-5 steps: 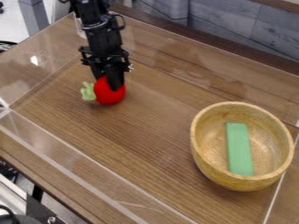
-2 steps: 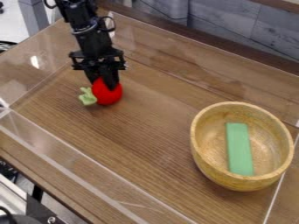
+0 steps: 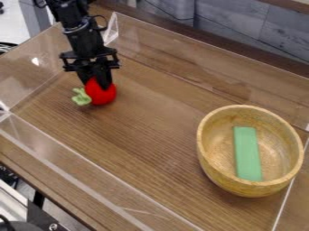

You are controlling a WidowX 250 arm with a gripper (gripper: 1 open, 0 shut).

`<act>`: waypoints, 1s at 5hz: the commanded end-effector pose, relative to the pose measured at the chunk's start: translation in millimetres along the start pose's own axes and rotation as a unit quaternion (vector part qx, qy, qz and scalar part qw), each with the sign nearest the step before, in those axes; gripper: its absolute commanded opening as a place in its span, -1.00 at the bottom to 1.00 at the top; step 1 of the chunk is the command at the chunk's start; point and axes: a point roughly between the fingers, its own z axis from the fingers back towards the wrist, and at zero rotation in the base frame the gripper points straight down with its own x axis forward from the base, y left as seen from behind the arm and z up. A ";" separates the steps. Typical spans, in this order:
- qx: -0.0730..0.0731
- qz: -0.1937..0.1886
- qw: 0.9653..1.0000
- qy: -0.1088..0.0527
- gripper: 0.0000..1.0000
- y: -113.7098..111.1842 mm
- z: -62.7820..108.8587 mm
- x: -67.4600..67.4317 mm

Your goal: Move the red fruit to the left

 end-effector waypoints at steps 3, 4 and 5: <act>0.002 0.012 1.000 -0.022 1.00 3.1 43.8 17.8; -0.008 -0.018 0.999 -0.033 1.00 -5.0 66.2 29.9; -0.015 -0.047 0.998 -0.045 1.00 -14.2 89.5 40.2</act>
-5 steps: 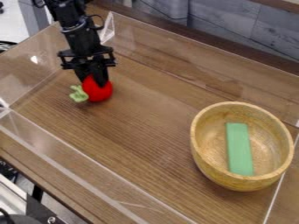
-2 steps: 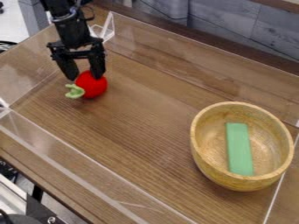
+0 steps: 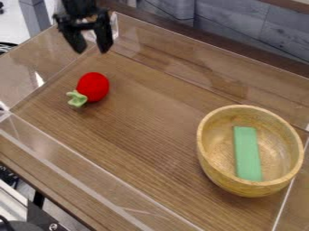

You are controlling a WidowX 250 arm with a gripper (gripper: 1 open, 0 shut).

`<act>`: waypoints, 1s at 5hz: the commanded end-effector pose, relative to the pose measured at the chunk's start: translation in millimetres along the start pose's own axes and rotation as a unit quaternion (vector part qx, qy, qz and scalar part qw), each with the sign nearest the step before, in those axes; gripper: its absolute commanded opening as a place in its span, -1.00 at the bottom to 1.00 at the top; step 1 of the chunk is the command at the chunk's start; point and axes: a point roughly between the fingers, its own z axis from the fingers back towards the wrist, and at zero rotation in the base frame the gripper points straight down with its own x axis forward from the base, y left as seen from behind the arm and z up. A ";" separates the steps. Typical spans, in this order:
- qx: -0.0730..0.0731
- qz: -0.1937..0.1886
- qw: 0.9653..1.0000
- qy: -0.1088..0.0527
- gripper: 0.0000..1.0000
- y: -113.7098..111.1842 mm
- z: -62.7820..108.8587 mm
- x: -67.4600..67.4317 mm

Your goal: Move the red fruit to the left

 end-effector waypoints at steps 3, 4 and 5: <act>0.014 -0.017 0.998 -0.053 1.00 -40.3 35.1 5.6; 0.015 -0.028 0.998 -0.052 1.00 -60.9 39.4 3.3; 0.021 -0.032 0.998 -0.051 1.00 -71.1 38.3 4.9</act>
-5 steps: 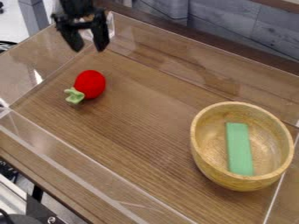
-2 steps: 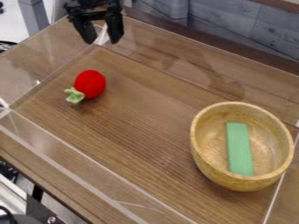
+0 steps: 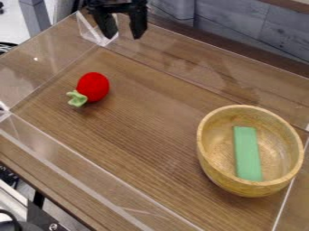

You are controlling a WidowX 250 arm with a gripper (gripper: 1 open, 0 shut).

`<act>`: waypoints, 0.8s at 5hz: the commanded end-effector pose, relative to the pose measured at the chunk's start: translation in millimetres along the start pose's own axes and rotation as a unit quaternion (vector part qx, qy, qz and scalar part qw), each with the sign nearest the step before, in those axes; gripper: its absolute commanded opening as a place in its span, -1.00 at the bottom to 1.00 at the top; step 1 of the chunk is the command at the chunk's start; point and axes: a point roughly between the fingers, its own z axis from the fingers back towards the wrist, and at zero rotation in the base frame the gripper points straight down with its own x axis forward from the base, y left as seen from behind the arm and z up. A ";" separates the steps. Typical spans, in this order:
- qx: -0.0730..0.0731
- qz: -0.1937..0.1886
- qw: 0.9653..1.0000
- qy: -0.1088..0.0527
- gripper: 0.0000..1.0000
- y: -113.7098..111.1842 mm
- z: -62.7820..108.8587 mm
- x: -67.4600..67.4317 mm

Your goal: Move the red fruit to the left

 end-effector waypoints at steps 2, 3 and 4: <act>0.027 -0.017 0.999 -0.026 1.00 -12.6 16.6 3.6; 0.035 -0.027 0.999 -0.022 1.00 -13.2 8.4 -3.7; 0.043 -0.039 0.998 -0.026 1.00 -18.0 8.3 -12.1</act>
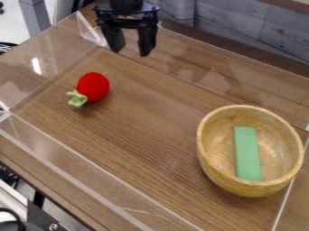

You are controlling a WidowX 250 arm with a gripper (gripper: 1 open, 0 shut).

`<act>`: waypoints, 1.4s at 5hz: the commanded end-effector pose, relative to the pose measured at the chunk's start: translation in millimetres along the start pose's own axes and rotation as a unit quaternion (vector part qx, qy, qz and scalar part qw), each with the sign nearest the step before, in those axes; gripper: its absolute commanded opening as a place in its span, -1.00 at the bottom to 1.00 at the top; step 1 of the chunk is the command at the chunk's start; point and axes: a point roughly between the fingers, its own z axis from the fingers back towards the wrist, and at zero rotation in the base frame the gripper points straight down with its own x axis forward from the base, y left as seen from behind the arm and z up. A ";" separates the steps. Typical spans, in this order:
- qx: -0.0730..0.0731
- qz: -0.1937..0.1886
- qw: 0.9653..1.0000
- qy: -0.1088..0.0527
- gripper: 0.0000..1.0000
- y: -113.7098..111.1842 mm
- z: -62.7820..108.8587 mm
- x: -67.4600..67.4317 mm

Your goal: Move the red fruit to the left

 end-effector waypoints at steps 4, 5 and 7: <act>0.027 -0.067 0.997 -0.020 1.00 -28.4 24.7 -3.3; 0.027 -0.091 0.995 -0.011 1.00 -40.8 24.3 -7.4; 0.033 -0.048 0.998 -0.012 1.00 -66.0 13.3 -8.4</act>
